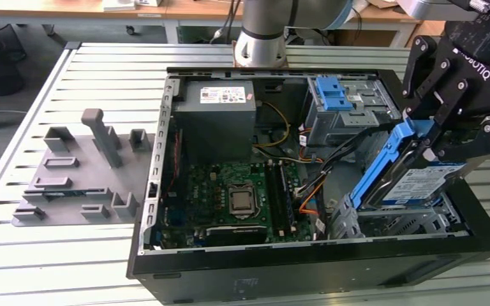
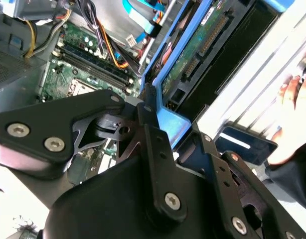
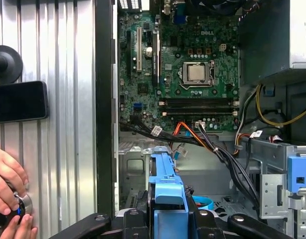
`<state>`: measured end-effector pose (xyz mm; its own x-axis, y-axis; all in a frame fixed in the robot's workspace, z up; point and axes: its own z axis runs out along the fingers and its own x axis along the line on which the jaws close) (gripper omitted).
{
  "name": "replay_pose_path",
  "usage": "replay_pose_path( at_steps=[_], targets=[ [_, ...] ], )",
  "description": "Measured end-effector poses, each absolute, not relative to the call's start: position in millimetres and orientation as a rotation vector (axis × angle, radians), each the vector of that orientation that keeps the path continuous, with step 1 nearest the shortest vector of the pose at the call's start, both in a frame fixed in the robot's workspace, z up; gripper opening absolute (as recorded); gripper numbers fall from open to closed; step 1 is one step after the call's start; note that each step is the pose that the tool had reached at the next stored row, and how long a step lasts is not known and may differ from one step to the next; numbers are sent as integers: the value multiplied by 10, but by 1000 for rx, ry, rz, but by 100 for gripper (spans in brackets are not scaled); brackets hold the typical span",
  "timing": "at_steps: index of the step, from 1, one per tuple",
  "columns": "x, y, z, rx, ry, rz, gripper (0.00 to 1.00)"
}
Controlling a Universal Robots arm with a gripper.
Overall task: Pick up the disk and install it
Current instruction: 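Insert the disk into the insertion slot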
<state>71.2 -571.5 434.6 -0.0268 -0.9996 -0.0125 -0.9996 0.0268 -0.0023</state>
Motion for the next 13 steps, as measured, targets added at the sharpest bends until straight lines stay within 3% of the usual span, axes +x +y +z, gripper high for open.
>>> replay_pose_path(
  at_steps=[13],
  targets=[
    [712, -5711, 4355, -2212, 2216, 11, 36]
  ],
)
